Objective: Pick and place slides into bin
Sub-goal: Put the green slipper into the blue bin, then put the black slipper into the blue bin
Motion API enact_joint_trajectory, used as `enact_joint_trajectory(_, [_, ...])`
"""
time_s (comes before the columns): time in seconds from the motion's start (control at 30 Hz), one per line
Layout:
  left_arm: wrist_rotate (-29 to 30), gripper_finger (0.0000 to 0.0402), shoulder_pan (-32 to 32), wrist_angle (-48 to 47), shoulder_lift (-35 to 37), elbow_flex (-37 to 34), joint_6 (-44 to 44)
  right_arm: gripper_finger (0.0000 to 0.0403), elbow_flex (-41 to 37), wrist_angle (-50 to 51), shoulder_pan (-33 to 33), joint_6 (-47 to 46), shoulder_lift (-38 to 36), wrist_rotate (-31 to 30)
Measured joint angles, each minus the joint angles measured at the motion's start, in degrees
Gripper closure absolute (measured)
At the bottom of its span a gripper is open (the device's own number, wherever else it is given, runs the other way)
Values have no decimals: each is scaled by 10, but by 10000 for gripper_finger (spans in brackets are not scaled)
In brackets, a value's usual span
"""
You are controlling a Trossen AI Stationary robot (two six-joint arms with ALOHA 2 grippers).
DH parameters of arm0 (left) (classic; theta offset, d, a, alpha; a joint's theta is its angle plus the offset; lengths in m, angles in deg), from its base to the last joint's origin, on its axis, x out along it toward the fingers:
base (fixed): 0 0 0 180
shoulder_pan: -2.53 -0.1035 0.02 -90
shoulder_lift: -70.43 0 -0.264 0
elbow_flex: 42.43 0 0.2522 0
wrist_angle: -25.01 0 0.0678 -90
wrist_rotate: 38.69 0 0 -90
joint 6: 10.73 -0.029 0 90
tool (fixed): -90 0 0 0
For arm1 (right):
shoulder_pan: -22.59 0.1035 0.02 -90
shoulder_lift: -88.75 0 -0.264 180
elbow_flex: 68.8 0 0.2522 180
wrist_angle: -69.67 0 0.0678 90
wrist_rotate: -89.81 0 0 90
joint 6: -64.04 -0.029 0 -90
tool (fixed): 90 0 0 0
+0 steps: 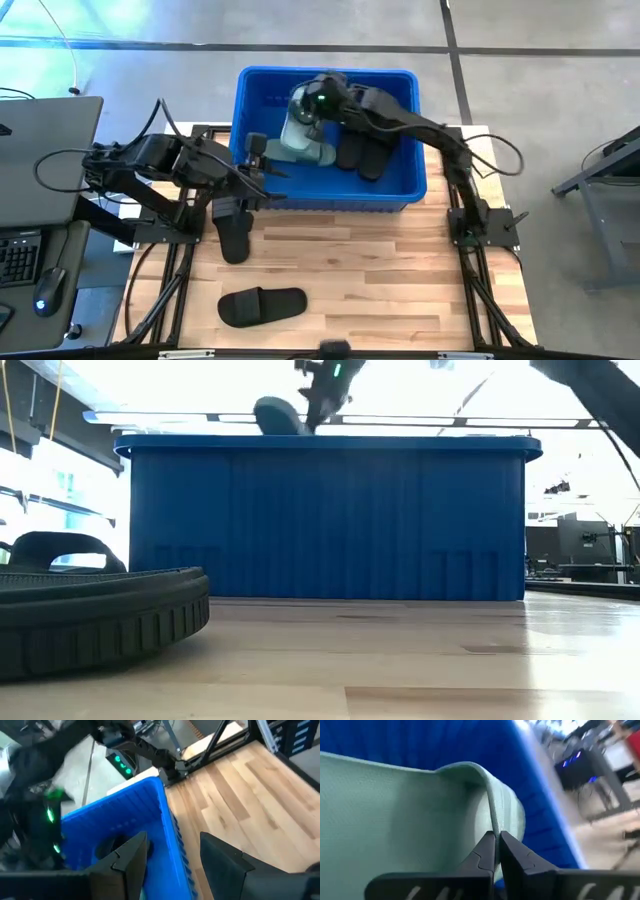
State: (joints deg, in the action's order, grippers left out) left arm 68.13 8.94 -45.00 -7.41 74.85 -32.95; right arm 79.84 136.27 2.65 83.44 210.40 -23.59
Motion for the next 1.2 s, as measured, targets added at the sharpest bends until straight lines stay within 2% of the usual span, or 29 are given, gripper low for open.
enact_joint_trajectory(0.23, [56, 236, 0, -39, 10, 0, 0, 403, -1, -14, -42, 40, 115, 9])
enact_joint_trajectory(0.37, [66, 236, 0, -56, 10, 0, 6, 403, -1, -52, -54, 55, 149, 13])
enact_joint_trajectory(0.47, [82, 236, 0, -61, 10, 0, 23, 399, -1, -57, -59, 55, 166, 41])
enact_joint_trajectory(0.6, [107, 236, 0, -67, 10, 0, 26, 374, -1, -41, -65, 29, 176, 96])
enact_joint_trajectory(0.73, [121, 236, 0, -68, 10, 0, 33, 336, -1, -33, -66, 20, 175, 106])
enact_joint_trajectory(0.97, [92, 236, 0, -72, 10, 0, 54, 266, 0, -5, -65, 15, 174, 111])
enact_joint_trajectory(1.1, [30, 236, 0, -110, 5, 0, 71, 249, 0, 1, -51, 35, 147, 115])
enact_joint_trajectory(1.2, [-2, 236, 1, -170, -6, -2, 120, 247, 2, -5, -39, 42, 109, 99])
